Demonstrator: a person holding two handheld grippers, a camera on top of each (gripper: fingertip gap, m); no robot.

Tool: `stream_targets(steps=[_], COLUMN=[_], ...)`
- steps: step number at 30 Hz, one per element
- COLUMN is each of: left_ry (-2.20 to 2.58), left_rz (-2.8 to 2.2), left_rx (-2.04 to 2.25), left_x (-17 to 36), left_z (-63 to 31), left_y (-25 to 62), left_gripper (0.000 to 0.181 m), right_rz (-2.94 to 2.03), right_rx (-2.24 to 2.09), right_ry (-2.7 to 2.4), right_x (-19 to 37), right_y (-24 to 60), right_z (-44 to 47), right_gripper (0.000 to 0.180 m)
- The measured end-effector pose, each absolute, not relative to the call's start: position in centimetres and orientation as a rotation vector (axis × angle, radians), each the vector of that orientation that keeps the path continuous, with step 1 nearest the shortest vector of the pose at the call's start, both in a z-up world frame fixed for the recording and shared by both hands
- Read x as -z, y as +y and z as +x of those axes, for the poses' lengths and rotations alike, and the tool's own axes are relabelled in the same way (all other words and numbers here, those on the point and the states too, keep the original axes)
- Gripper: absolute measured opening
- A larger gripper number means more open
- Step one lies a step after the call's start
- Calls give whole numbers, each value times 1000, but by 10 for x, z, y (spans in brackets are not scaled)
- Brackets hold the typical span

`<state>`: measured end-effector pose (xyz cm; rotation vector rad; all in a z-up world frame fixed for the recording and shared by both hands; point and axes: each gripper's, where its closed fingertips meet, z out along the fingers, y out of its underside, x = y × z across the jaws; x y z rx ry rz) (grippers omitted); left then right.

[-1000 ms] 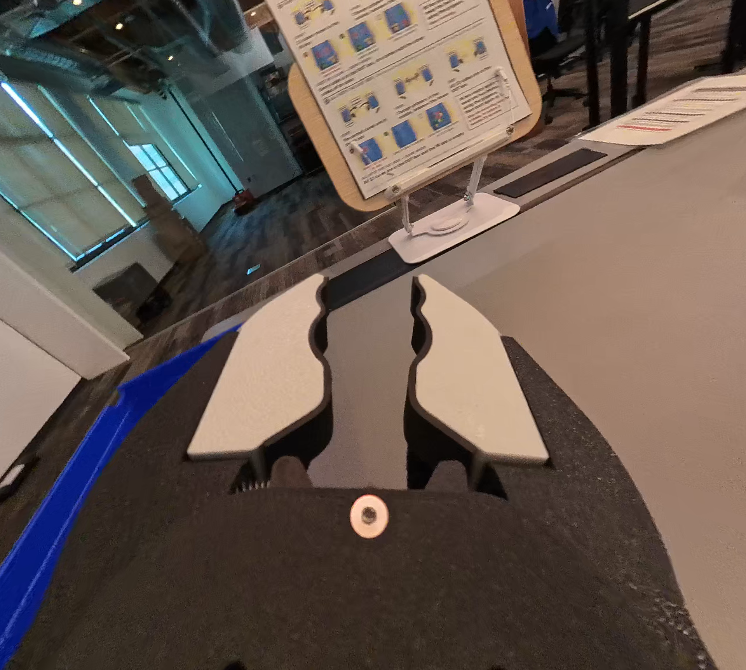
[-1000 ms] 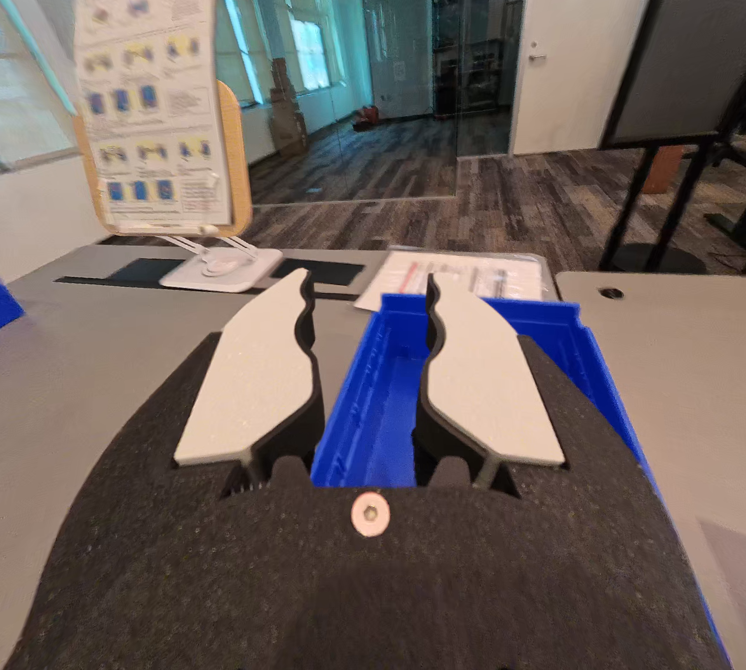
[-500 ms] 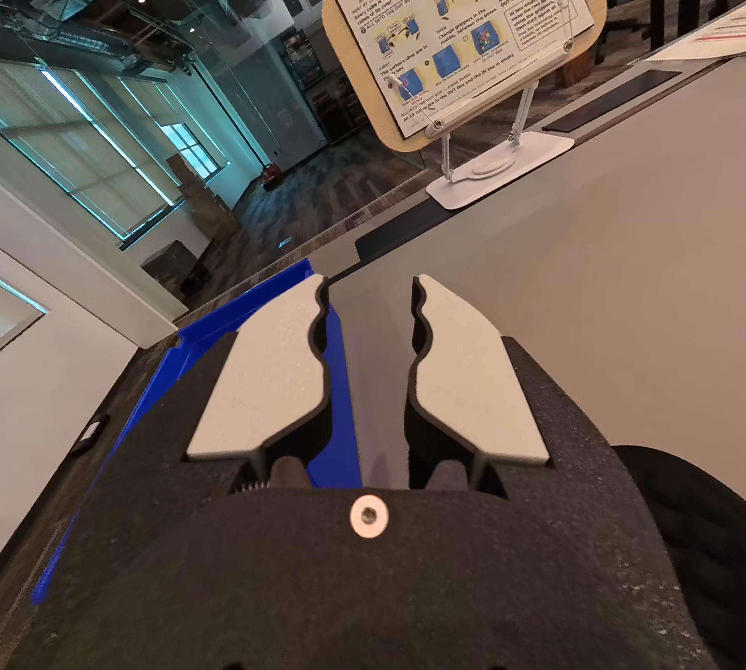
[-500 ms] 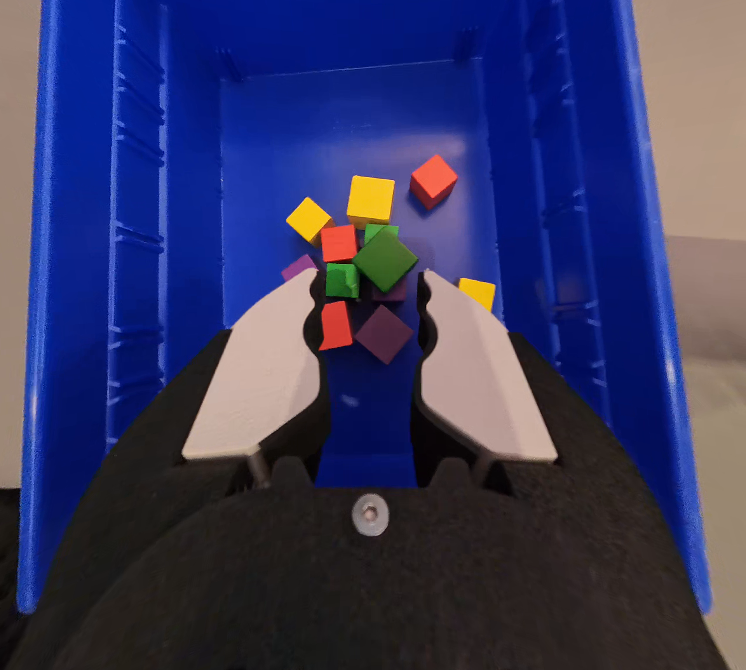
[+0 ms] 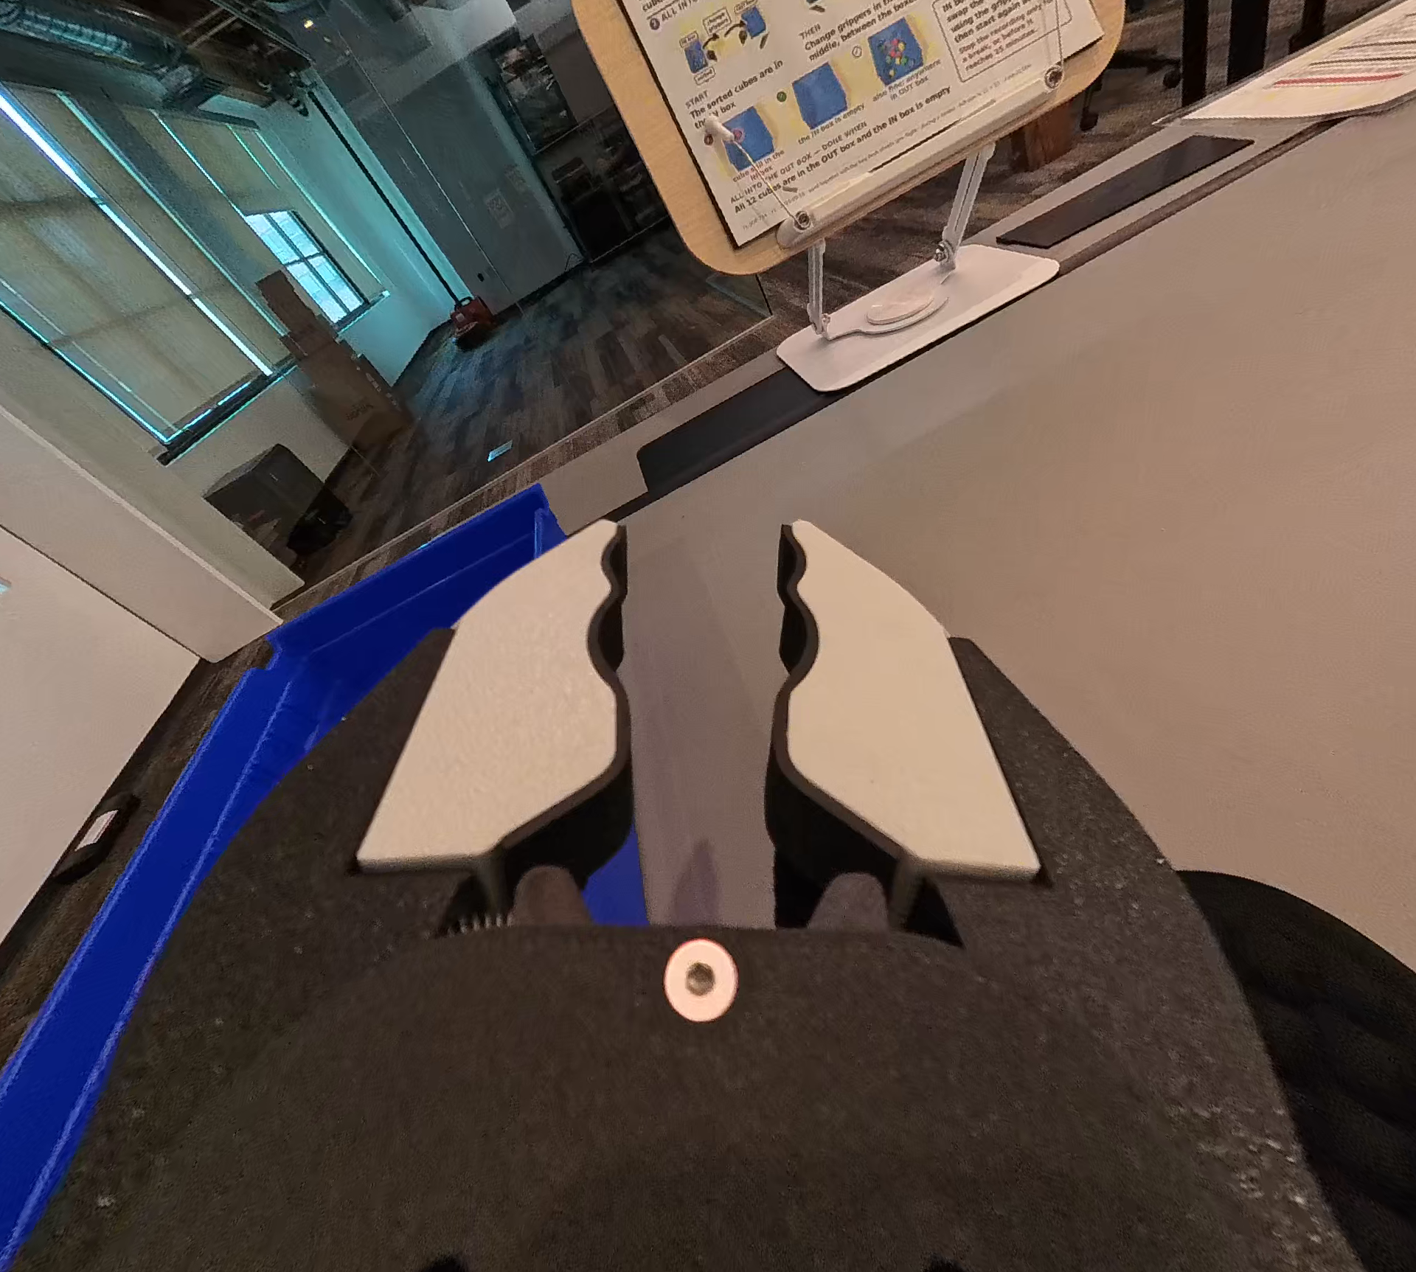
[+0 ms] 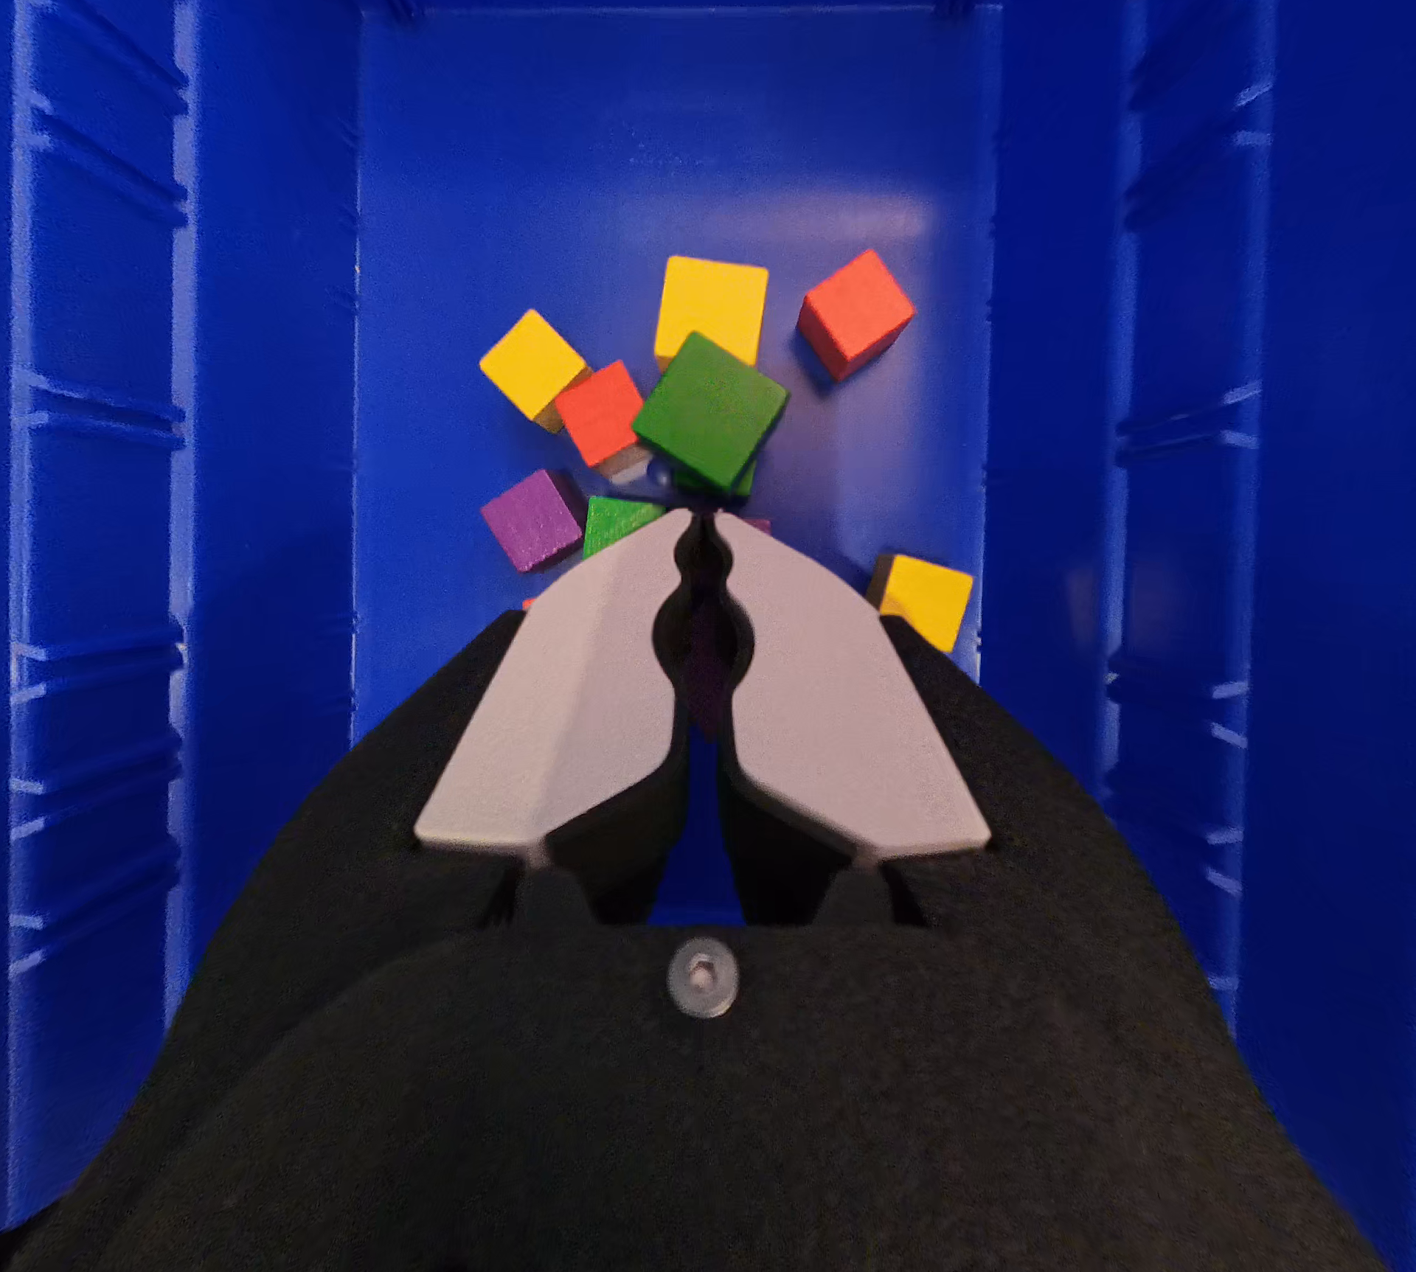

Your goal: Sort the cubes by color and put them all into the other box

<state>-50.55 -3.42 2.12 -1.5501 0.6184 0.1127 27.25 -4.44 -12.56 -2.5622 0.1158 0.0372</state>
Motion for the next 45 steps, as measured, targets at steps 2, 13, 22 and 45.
stream_targets(steps=[2, 13, 22, 45], left_ry=[621, 646, 669, 190], left_rz=[-1553, -1569, -1577, -1980], left_rx=[-109, -98, -104, -360], left_x=[-19, -10, -6, 39], left_z=[-504, -492, -488, -607], left_y=[-33, -30, -32, -44], left_gripper=[37, 36, 35, 50], right_rz=[-2501, -2545, -2460, -2193], right_rx=[-49, 14, 89, -91], right_ry=[135, 157, 430, 406], right_x=[116, 122, 109, 46], right_y=[-39, -20, -32, -32], right_z=[274, 273, 307, 281], right_gripper=[0, 38, 28, 46])
